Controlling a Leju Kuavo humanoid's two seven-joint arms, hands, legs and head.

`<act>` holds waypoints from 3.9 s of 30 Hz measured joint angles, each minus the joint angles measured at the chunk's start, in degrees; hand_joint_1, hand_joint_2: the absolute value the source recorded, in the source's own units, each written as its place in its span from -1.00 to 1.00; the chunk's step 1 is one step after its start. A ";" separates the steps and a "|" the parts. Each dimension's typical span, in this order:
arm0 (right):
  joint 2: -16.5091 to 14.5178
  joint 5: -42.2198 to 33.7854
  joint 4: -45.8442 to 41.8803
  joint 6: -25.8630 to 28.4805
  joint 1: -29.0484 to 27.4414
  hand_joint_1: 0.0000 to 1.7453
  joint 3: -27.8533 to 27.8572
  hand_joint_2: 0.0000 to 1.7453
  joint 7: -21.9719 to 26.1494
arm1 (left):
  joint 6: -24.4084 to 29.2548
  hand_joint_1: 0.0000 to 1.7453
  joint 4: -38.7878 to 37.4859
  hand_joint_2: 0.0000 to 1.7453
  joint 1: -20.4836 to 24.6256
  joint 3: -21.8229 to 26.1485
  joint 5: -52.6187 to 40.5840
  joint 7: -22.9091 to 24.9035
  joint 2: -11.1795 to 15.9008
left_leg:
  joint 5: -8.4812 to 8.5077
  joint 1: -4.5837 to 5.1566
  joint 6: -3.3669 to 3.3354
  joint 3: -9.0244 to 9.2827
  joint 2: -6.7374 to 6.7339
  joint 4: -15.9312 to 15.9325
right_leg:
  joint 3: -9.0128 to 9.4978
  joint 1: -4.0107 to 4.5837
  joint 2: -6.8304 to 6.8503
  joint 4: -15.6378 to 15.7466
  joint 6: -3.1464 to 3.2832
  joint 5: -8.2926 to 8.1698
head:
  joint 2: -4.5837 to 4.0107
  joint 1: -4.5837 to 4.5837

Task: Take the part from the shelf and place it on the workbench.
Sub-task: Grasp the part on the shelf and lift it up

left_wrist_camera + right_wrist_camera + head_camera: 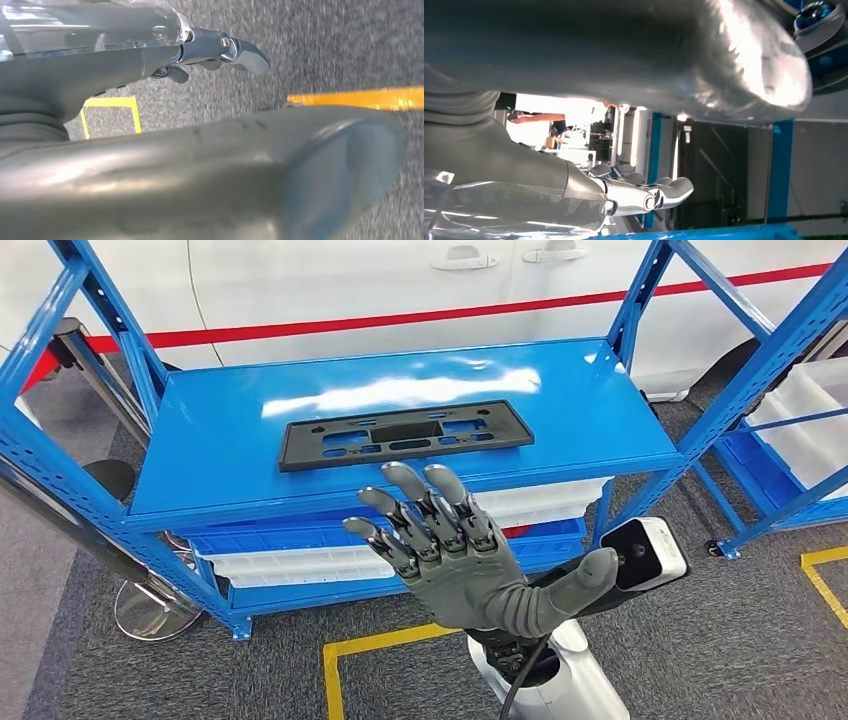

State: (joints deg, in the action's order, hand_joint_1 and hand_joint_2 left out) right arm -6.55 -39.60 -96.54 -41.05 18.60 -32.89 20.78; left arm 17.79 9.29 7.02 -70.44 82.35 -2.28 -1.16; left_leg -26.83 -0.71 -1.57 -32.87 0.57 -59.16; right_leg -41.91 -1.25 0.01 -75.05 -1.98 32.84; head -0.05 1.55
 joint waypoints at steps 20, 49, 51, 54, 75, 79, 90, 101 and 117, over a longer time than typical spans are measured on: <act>0.52 1.57 0.22 -1.24 -2.42 -1.00 0.01 -1.00 0.28 | -0.61 -1.00 -0.30 -1.00 0.00 -0.29 0.14 -0.07 -0.34 | 0.83 -0.72 3.41 -2.11 -0.39 -2.47 | 9.42 0.68 0.00 16.65 2.42 -6.11 | 0.01 0.27; 0.04 1.81 0.37 -0.67 -2.34 -1.00 0.09 -1.00 -0.71 | -1.31 -1.00 -0.43 -1.00 0.00 -1.26 -0.08 0.46 -0.04 | -0.76 -0.07 2.66 -5.04 -0.31 -8.09 | 10.95 0.93 -0.06 17.65 3.47 -5.61 | 0.01 0.39; 0.01 1.66 0.43 -1.01 -2.28 -1.00 0.09 -1.00 -0.86 | -1.31 -1.00 -0.49 -1.00 0.07 -1.25 0.08 0.48 0.02 | 2.18 0.15 2.12 -2.22 -0.40 -1.41 | 11.66 1.13 -0.11 17.53 2.95 -4.78 | 0.01 0.38; -0.09 1.44 0.55 -1.36 -2.19 -1.00 0.09 -1.00 -0.89 | -1.24 -1.00 -0.55 -1.00 0.07 -1.25 0.24 0.54 0.03 | 1.79 0.30 1.08 -1.30 -0.32 0.75 | 11.87 1.30 -0.11 17.26 2.13 -4.45 | 0.01 0.36; -0.37 0.99 1.32 -2.31 -2.02 -1.00 0.20 -1.00 -0.91 | -0.98 -1.00 -0.63 -1.00 0.15 -1.25 0.57 0.74 -0.07 | -7.55 0.02 2.83 -1.85 -0.23 -11.77 | 8.67 1.16 -0.05 17.55 4.13 -7.61 | 0.01 0.44; -0.38 1.00 1.37 -2.36 -2.25 -1.00 0.20 -1.00 -0.93 | -0.92 -1.00 -0.63 -1.00 -0.23 -1.25 0.58 0.75 -0.06 | -3.36 -0.01 2.89 -4.53 -0.25 -9.34 | 10.95 1.20 -0.34 17.52 3.89 -5.76 | 0.00 0.43; -0.16 1.45 1.85 -2.26 -2.23 -1.00 0.37 -1.00 -0.99 | -0.99 -1.00 -0.74 -1.00 0.07 -1.29 0.20 0.50 -0.06 | 2.16 0.04 -0.09 -0.62 -0.29 1.49 | 6.04 1.06 -0.26 5.29 0.90 1.63 | 0.01 -0.06; 0.33 2.10 2.80 -1.01 -2.39 -1.00 0.44 -1.00 -1.76 | -0.63 -1.00 -0.74 -1.00 0.17 -1.64 0.18 1.08 -0.06 | -0.34 0.30 1.75 1.19 -0.13 1.18 | 7.28 1.22 -0.45 17.01 2.65 -7.96 | 0.01 0.00; 0.99 12.58 4.17 5.51 -3.18 -1.00 0.43 1.00 -0.53 | -0.66 -1.00 -0.74 -1.00 -0.04 -1.74 0.80 0.57 -0.07 | 1.19 0.09 0.61 -0.03 -0.20 1.06 | 8.59 1.26 -0.27 15.95 1.89 -5.83 | 0.01 -0.02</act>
State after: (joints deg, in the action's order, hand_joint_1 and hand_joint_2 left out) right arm -5.56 -27.02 -92.37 -35.54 15.43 -32.47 20.25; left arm 17.14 8.55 6.98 -72.18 83.15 -1.72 -1.23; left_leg -25.64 -0.62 -0.96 -32.91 0.37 -58.10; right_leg -33.32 0.01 -0.25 -59.10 -0.08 27.01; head -0.04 1.52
